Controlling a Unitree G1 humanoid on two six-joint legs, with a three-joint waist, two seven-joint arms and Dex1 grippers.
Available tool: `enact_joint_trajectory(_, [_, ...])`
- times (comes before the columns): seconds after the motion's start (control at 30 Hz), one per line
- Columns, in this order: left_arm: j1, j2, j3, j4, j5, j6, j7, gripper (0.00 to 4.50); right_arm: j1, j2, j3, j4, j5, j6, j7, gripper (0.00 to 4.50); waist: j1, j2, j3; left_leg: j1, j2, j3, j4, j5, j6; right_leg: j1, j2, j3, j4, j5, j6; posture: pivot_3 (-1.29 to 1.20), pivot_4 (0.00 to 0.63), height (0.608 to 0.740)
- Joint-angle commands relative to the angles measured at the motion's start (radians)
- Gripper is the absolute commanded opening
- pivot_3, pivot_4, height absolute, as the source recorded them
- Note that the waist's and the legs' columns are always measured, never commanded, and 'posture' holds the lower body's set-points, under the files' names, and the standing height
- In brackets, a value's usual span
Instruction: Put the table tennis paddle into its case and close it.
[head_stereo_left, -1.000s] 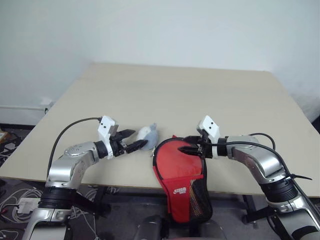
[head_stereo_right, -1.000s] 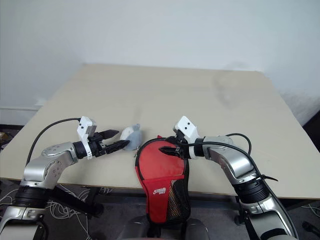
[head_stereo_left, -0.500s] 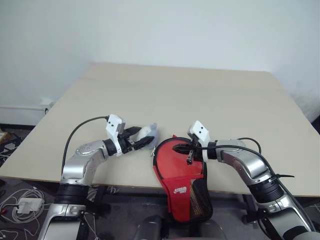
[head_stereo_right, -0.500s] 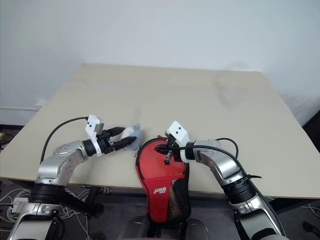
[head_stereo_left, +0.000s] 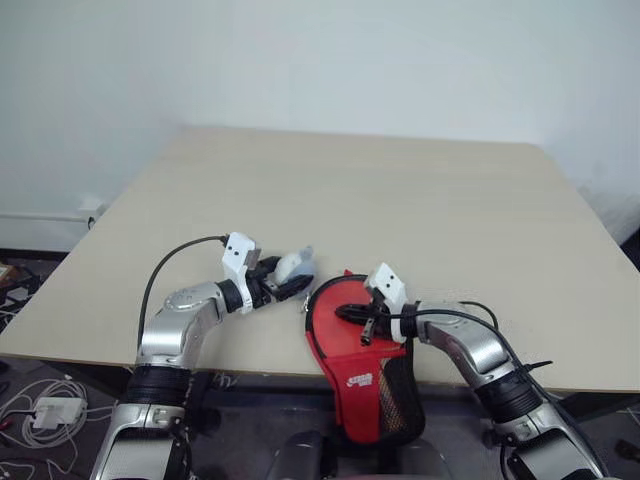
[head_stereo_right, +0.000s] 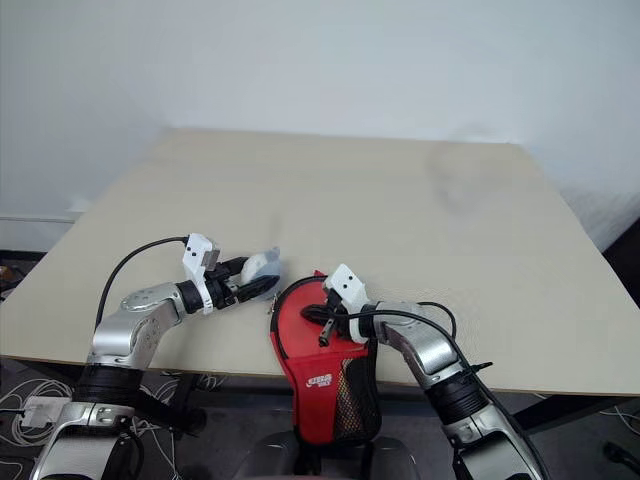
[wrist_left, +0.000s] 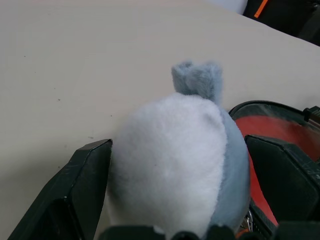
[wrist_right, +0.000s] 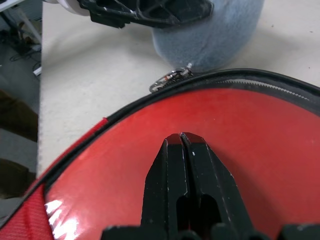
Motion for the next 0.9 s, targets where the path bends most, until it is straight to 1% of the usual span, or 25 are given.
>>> enact_joint_trajectory(0.03, [-0.033,-0.002,0.017,-0.019,-0.003,-0.014,-0.007,4.50,-0.018,0.010,-0.009,0.018,-0.021,-0.029,-0.007,0.01,0.000,-0.001,0.000,0.000,0.000,0.000,0.000,0.000,0.000,0.000,0.000,0.000,0.000,0.000,0.000,0.00,0.000,0.706])
enact_joint_trajectory(0.47, [-0.064,0.001,0.033,0.018,-0.007,-0.007,-0.019,4.50,-0.016,0.015,0.005,0.053,-0.065,-0.047,0.003,0.01,0.000,-0.002,-0.002,0.001,0.000,0.000,0.001,0.000,0.000,0.000,0.000,0.000,0.000,0.001,-0.001,0.00,0.000,0.706])
enact_joint_trajectory(0.63, [-0.064,0.007,0.029,0.025,-0.013,0.037,-0.025,4.50,-0.010,0.018,0.004,0.050,-0.074,-0.047,-0.001,0.01,-0.001,-0.002,-0.002,0.001,0.000,0.000,0.001,0.000,0.000,0.001,0.001,0.000,0.001,0.001,-0.001,0.00,0.000,0.706])
enact_joint_trajectory(0.9, [-0.092,-0.010,0.013,0.107,0.015,0.051,-0.017,4.50,-0.012,0.024,-0.003,0.034,-0.073,-0.033,-0.004,0.01,-0.001,-0.003,-0.002,0.001,0.000,0.000,0.001,0.000,0.000,0.001,0.001,0.000,0.001,0.001,-0.001,0.00,0.000,0.706])
